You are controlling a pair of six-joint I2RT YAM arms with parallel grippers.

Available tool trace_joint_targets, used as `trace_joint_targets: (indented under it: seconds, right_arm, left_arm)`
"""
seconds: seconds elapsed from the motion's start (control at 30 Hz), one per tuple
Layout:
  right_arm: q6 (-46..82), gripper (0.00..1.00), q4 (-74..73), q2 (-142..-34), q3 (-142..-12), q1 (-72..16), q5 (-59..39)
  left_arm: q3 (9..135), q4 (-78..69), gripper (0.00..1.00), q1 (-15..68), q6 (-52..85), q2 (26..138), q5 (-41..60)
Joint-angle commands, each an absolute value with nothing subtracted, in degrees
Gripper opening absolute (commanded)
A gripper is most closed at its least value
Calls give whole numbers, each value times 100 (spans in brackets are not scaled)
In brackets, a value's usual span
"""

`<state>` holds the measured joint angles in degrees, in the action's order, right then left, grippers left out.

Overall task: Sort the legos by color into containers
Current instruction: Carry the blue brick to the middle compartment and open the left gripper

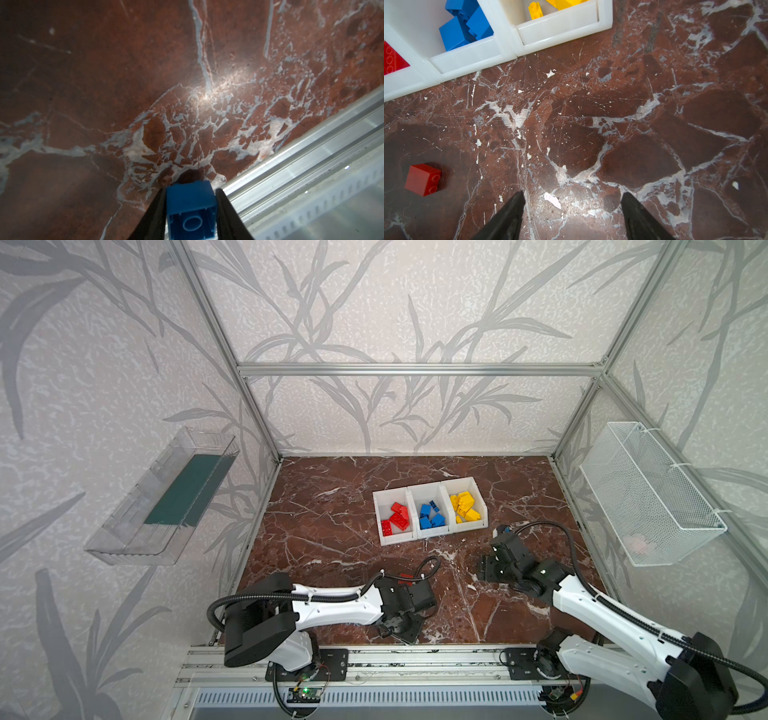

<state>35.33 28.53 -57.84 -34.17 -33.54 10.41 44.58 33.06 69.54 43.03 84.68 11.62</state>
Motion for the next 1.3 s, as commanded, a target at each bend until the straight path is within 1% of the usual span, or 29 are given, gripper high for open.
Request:
trace_joint_targets:
  seconds: [0.0,0.1,0.17,0.3,0.43,0.53,0.67,0.83,0.93,1.0,1.03,1.1,1.17,1.27]
  right_arm:
    - [3525,75,2874,-5618,-3366,-3283,1020]
    - [3500,74,2940,-5530,-3403,-3245,1024]
    - [3465,75,3014,-5478,-3466,-3221,1037]
    - [3368,75,3182,-5402,-3585,-3142,1038]
    - [3291,74,3380,-5304,-3715,-2998,968]
    - [3259,74,3571,-5180,-3789,-2952,959]
    - [3239,74,3868,-5014,-3892,-2891,967]
    - [3235,75,4095,-4845,-3973,-2859,975]
    - [3239,74,4220,-4784,-4015,-2848,983]
    - [3248,74,4272,-4756,-4021,-2848,993]
    - [3253,75,4292,-4746,-4023,-2848,1002]
    - [3274,75,4312,-4737,-4019,-2839,995]
    - [3289,75,4320,-4746,-4030,-2834,959]
    - [3296,76,4348,-4764,-4068,-2839,949]
  left_arm:
    - [4651,3504,31,6980,4204,8541,1027]
    - [4818,3522,29,6917,4007,8560,970]
    - [5154,3798,29,6805,3926,8610,622]
    - [6113,4078,29,6285,2953,8869,278]
    - [7347,3939,29,5551,2190,9476,456]
    - [8333,3944,29,5233,1680,10097,434]
    - [9518,3872,29,4825,1508,10898,386]
    - [10215,3365,29,4332,1389,11592,330]
    - [10636,3478,29,4099,1383,11977,299]
    - [10739,3464,31,3986,1389,12126,292]
    - [10764,3430,34,3942,1404,12179,312]
    - [10805,3377,40,3872,1415,12241,349]
    - [10804,3311,51,3814,1405,12253,466]
    - [10796,3280,58,3751,1398,12226,597]
